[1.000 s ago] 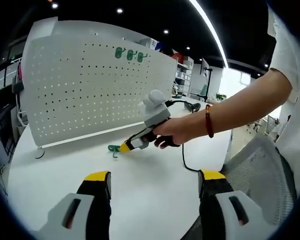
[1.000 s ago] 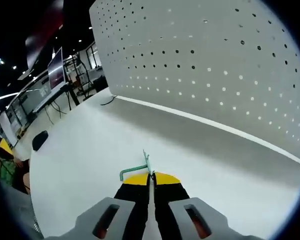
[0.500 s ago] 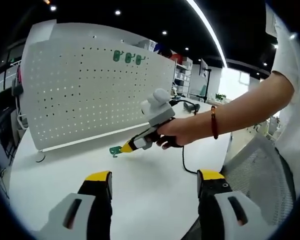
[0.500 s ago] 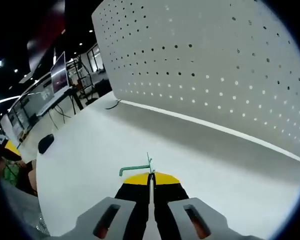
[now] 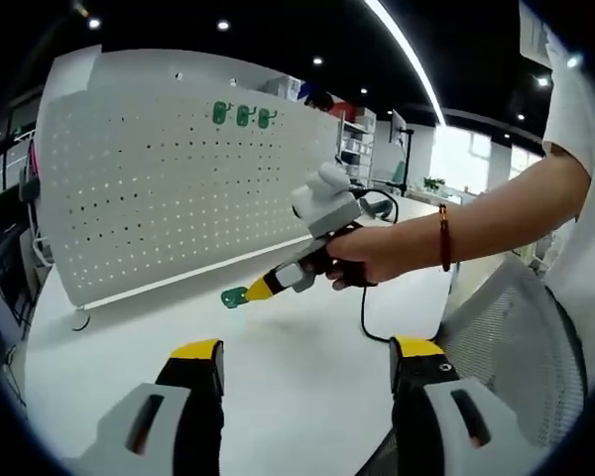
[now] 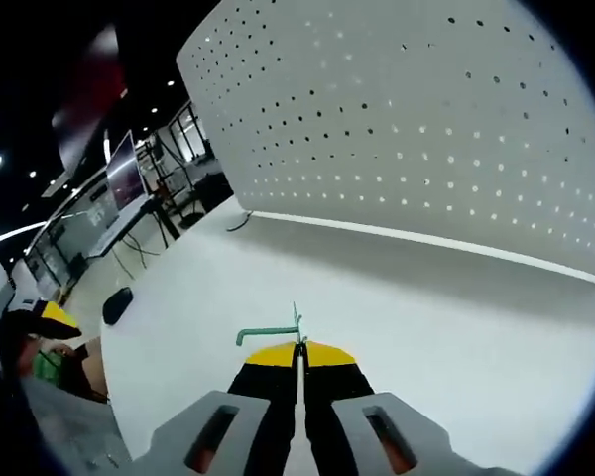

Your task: Insert the hook assembly into the mounting plate slot until the hook locks in place.

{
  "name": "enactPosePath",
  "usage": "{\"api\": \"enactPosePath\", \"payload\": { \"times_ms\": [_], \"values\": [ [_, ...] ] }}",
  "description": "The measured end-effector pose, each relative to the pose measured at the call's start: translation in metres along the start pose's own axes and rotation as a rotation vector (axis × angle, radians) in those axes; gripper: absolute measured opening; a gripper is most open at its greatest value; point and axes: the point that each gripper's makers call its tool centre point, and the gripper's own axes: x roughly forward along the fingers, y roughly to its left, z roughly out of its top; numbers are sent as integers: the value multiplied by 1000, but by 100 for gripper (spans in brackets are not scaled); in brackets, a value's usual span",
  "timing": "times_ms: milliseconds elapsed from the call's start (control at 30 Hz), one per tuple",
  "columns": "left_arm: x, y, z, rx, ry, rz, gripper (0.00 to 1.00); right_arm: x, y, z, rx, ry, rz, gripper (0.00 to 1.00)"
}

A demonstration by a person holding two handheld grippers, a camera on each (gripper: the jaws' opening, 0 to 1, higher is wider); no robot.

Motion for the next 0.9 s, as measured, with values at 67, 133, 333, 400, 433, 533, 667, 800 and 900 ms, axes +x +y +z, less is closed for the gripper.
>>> {"api": "enactPosePath", "payload": {
  "times_ms": [67,133,333,400,433,533,667,800,900],
  "values": [
    [-1,-2,2,4,-5,-1,70,-4,5,1,29,-15,13,0],
    [-1,-4,3,12,-3,-2,69,-8,8,1,35,-25,12,0],
    [-3,-9,2,50,10,-3,69,-21,15,1,76,-37,25,0],
    [-3,-11,2,65,17,-3,68,-26,17,3,92,-54,28,0],
    [-3,-11,3,70,15,-1,68,-28,20,3,103,-59,35,0],
    [-4,-13,4,77,14,-2,68,-34,27,3,105,-70,50,0],
    [-5,-14,3,84,21,1,65,-40,36,1,103,-73,79,0],
    [-8,-14,1,105,35,5,63,-45,44,-3,100,-63,98,0],
    [-11,-11,-2,126,59,12,59,-51,50,-4,90,-58,111,0]
  ]
}}
